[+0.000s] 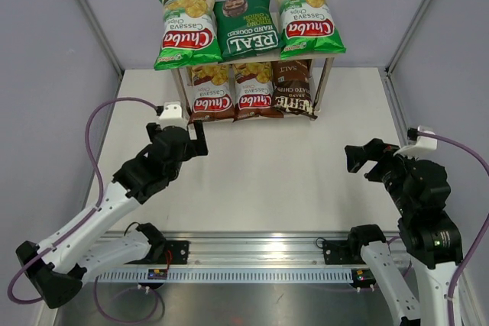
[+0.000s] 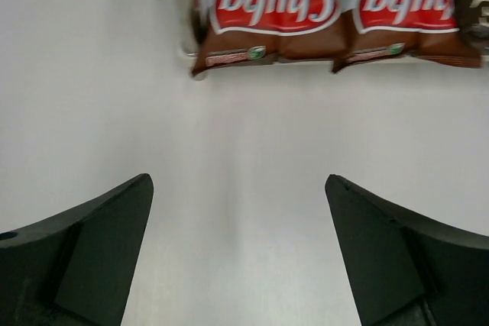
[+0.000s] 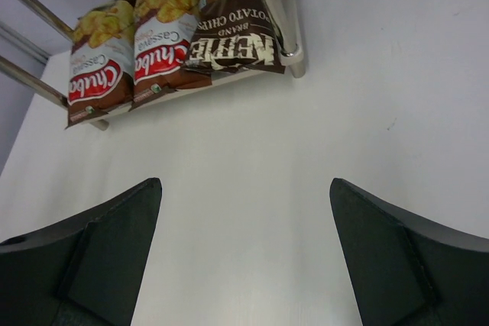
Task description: Place and organize the chips bags onto the shelf
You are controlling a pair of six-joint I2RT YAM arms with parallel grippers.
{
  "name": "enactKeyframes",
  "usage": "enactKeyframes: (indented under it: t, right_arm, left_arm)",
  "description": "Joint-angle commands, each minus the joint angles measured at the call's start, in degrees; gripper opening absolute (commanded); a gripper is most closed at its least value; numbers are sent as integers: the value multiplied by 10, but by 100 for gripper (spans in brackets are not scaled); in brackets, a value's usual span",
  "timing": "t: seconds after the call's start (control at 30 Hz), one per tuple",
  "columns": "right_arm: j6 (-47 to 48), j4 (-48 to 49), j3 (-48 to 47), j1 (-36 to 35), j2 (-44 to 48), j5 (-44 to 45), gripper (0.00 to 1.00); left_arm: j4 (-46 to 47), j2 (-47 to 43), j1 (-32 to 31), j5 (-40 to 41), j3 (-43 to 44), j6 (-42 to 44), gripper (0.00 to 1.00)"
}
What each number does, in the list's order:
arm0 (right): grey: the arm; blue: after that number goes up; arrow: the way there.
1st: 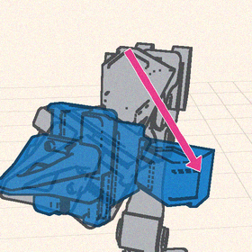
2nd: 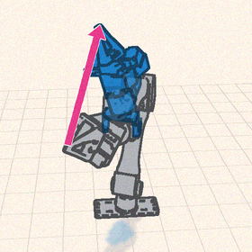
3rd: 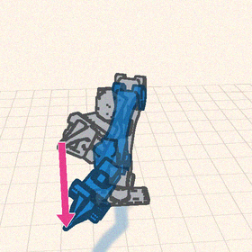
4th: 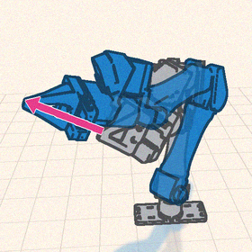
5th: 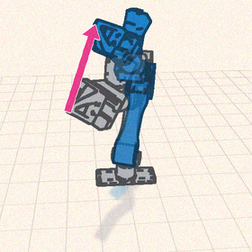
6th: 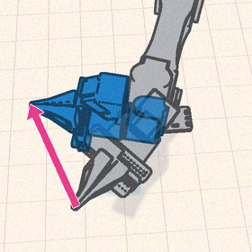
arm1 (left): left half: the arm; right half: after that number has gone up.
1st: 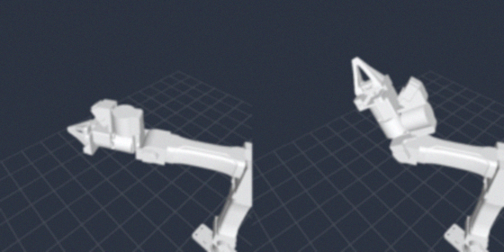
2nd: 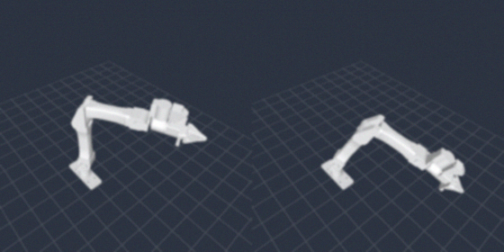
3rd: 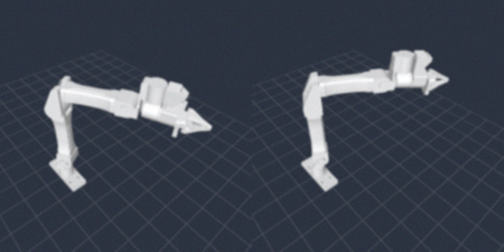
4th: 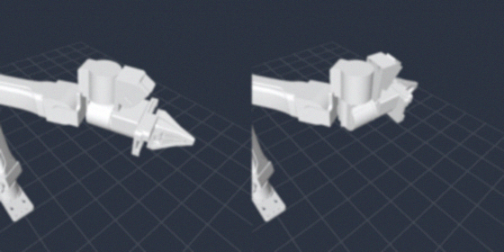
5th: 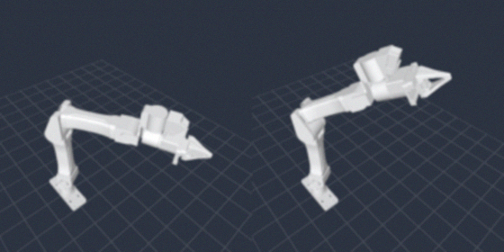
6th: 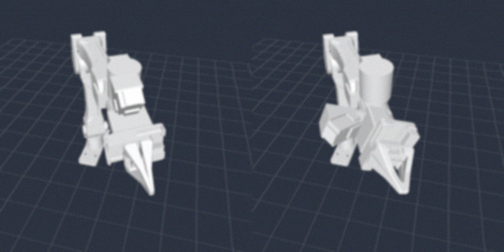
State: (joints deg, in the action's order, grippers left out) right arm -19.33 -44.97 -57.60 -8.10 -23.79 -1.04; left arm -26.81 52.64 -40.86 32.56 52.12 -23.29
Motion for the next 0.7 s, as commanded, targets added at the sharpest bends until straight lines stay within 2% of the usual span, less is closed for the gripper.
enactKeyframes:
  t: [0.0,0.07,0.17,0.23,0.33,0.37,0.47,0.53,0.6,0.67]
  right_arm:
    - [39,-31,-29,1,-34,53,100]
    - [68,-44,-48,1,-49,47,99]
    - [92,-70,-78,1,-77,50,99]
    - [100,-83,-90,1,-88,81,100]
    - [103,-65,-71,-1,-80,86,99]
    - [107,-58,-60,-1,-71,74,99]
    - [109,-38,-33,-1,-63,68,99]
    - [105,-30,-24,-1,-62,74,100]
    - [105,-27,-22,-1,-60,77,99]
    - [101,-27,-21,-1,-58,75,100]
  left_arm:
    - [-150,-21,1,120,28,-39,99]
    - [-187,-45,1,122,31,-60,99]
    - [-207,-79,1,70,26,-26,99]
    - [-210,-115,2,67,16,13,99]
    - [-166,-165,10,51,-26,86,99]
    - [-125,-177,13,39,-45,112,99]
    - [-128,-201,38,45,-54,80,99]
    - [-111,-234,75,36,-70,64,99]
    - [-107,-257,113,8,-74,66,99]
    - [-106,-287,132,22,-78,64,99]
